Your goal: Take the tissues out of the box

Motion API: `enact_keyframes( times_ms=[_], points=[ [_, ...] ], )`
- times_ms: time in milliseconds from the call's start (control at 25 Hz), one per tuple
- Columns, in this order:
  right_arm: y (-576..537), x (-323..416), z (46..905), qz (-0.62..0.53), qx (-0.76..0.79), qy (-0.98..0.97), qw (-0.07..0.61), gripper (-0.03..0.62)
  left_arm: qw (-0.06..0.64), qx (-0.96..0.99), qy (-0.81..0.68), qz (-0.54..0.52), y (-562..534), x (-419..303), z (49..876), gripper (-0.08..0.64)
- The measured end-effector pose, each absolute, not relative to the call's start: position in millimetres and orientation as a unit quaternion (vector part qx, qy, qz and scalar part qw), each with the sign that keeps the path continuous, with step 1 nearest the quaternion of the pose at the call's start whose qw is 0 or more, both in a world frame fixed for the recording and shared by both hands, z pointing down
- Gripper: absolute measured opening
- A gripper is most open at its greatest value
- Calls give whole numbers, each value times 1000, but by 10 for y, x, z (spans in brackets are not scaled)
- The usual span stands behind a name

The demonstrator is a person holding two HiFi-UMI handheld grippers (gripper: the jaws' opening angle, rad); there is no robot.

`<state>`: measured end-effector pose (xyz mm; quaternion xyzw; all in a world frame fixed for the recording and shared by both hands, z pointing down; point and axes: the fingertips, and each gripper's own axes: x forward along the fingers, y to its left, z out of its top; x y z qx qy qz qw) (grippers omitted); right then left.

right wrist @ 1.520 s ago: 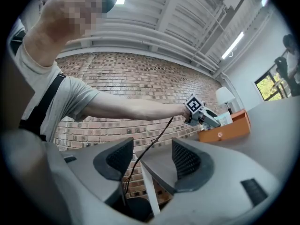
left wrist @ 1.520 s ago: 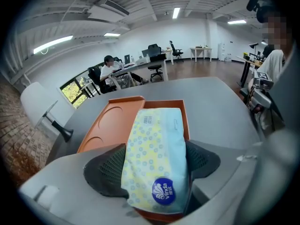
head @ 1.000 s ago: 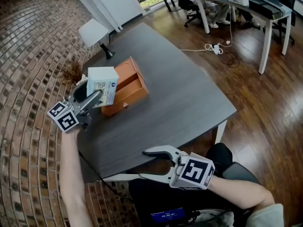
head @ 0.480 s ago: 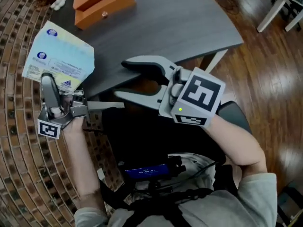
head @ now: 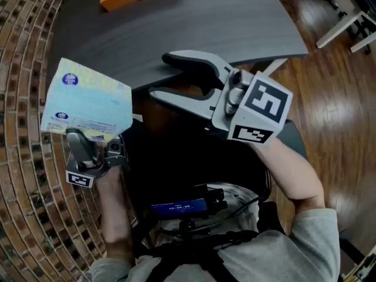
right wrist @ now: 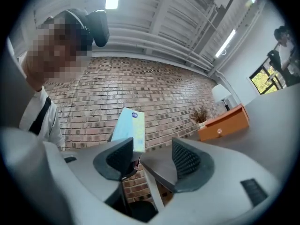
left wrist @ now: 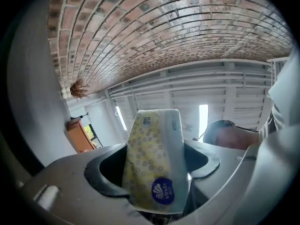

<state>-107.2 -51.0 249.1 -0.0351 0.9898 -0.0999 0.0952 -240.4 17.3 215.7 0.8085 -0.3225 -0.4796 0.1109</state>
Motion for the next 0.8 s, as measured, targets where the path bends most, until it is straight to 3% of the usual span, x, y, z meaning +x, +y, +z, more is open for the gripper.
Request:
enact_keyframes(
  times_ms=[800],
  points=[
    [-536, -1100, 2539, -74, -22, 995, 62, 256, 149, 785, -294, -526, 284, -2428, 2208, 367]
  ],
)
